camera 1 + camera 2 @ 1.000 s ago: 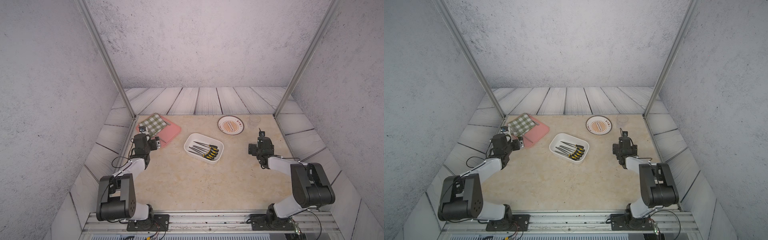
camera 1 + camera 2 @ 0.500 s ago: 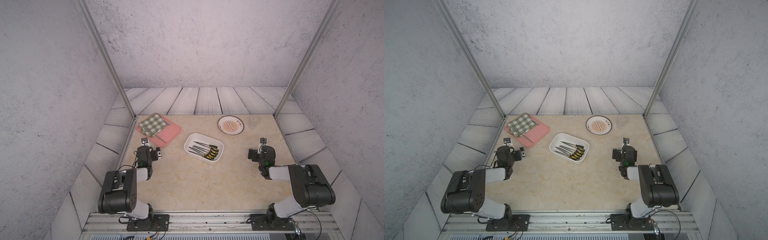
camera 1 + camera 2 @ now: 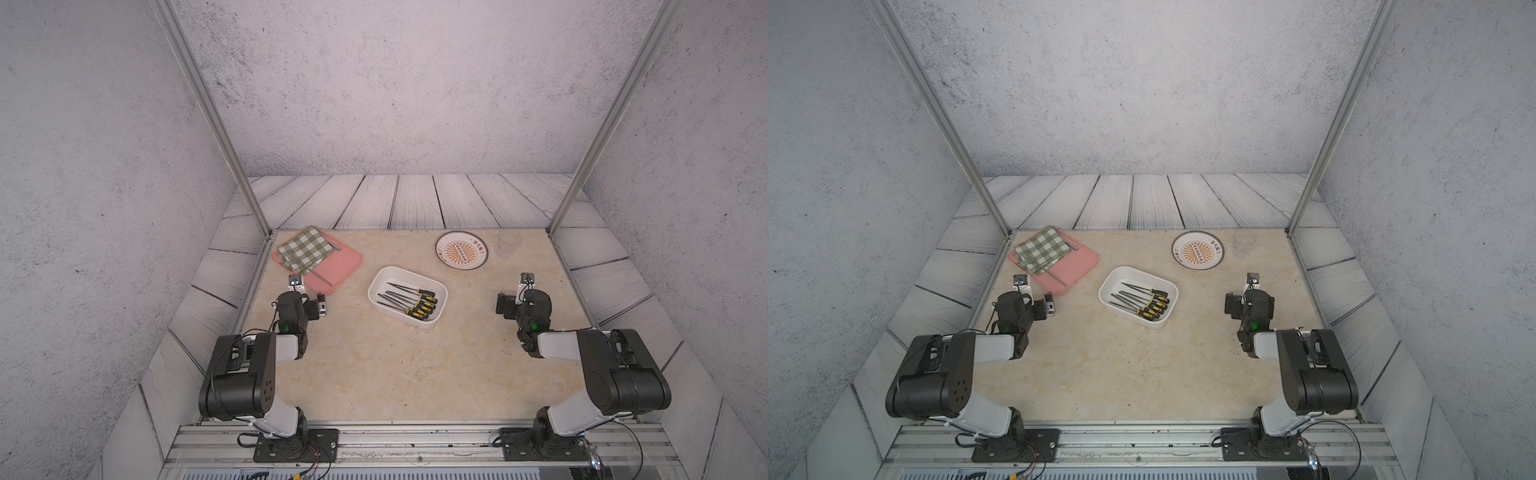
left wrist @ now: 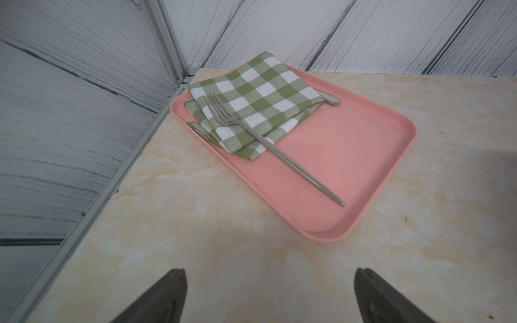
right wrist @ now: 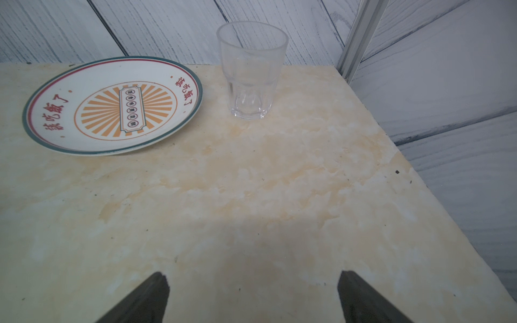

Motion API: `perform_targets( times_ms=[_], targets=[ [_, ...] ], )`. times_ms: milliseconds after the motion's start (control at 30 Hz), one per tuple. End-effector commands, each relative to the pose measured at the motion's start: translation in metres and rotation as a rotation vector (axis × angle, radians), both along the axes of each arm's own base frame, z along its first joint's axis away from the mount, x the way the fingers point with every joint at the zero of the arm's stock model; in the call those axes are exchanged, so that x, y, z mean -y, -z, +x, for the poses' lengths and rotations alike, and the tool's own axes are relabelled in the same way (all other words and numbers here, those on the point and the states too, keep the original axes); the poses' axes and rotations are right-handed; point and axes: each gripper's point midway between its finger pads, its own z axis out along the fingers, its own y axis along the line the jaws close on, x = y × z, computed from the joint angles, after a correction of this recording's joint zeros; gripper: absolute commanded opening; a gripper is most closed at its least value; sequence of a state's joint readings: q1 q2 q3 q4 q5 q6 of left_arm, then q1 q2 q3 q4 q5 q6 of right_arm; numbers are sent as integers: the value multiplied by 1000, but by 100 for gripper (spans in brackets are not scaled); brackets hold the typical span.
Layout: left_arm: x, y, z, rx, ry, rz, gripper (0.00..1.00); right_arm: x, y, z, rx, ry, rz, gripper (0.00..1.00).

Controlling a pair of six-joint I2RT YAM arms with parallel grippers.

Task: Put the file tool into the storage box
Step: Reset both arms

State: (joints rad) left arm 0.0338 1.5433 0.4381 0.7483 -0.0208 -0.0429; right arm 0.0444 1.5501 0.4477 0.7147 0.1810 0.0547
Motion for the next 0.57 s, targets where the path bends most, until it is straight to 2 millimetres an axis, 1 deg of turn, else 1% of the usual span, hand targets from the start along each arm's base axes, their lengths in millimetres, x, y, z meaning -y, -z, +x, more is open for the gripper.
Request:
perform_targets(
  times_ms=[0, 533],
  targets=[
    [6, -12, 6, 23, 31, 16, 98, -1, -12, 5, 31, -9, 6, 99],
    [6, -11, 6, 22, 31, 15, 98, -1, -12, 5, 32, -9, 6, 99]
  ],
)
